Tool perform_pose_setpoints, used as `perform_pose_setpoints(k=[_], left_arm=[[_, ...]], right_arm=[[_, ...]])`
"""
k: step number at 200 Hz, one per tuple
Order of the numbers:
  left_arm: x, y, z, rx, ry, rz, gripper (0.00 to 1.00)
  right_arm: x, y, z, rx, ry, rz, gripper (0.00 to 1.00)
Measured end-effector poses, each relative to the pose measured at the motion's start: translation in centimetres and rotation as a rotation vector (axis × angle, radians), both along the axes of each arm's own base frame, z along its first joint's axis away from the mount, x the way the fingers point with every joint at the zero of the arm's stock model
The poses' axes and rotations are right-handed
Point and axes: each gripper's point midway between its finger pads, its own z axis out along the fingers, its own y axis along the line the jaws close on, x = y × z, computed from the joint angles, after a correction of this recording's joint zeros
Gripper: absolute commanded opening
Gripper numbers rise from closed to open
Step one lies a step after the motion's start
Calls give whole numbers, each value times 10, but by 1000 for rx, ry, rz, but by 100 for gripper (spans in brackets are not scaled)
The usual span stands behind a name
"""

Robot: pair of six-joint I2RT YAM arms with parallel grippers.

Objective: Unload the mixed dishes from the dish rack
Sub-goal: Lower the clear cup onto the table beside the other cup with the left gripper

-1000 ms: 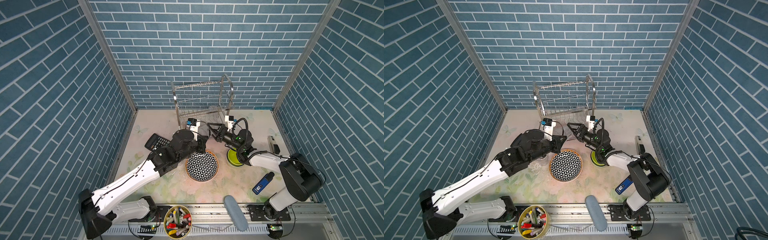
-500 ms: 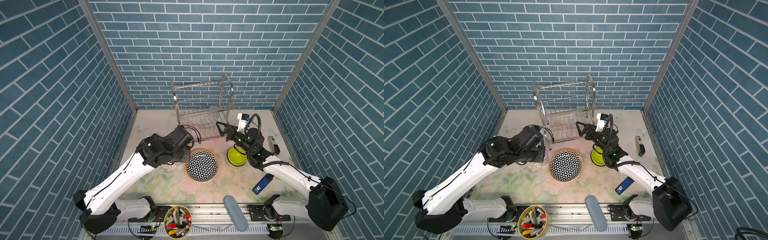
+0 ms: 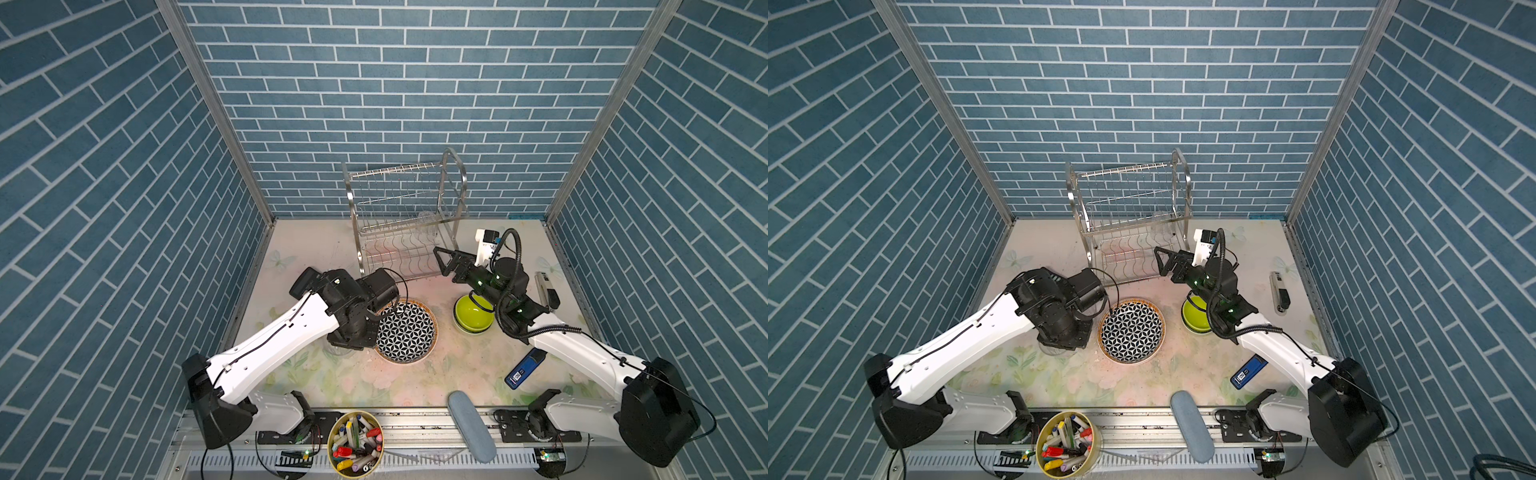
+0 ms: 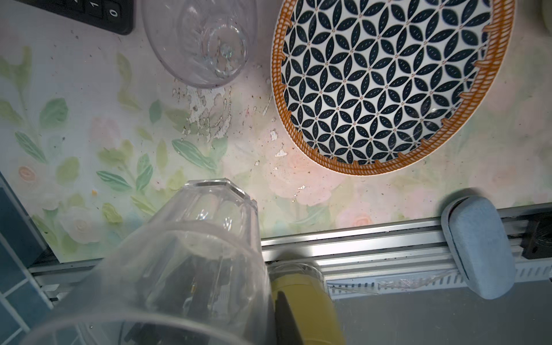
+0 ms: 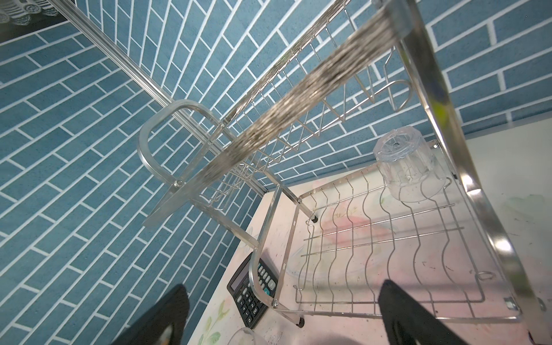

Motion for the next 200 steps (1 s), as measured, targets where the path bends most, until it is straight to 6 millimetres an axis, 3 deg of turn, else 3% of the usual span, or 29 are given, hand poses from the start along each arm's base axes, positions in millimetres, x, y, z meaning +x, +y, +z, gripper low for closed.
perform_pose_setpoints(k=[42, 102, 126, 200], left_arm=[[5, -15, -34, 20, 62, -32, 0], [20, -41, -67, -5, 88, -77, 0], [20, -40, -82, -13, 111, -64, 0], [20, -26, -88, -41, 111, -17, 0]], right_arm=[[-2, -2, 2, 2, -3, -1, 99], [-2, -3, 1, 1, -2, -4, 99], [-1, -4, 0, -8, -4, -16, 99], [0, -5, -2, -20, -7, -24, 99]])
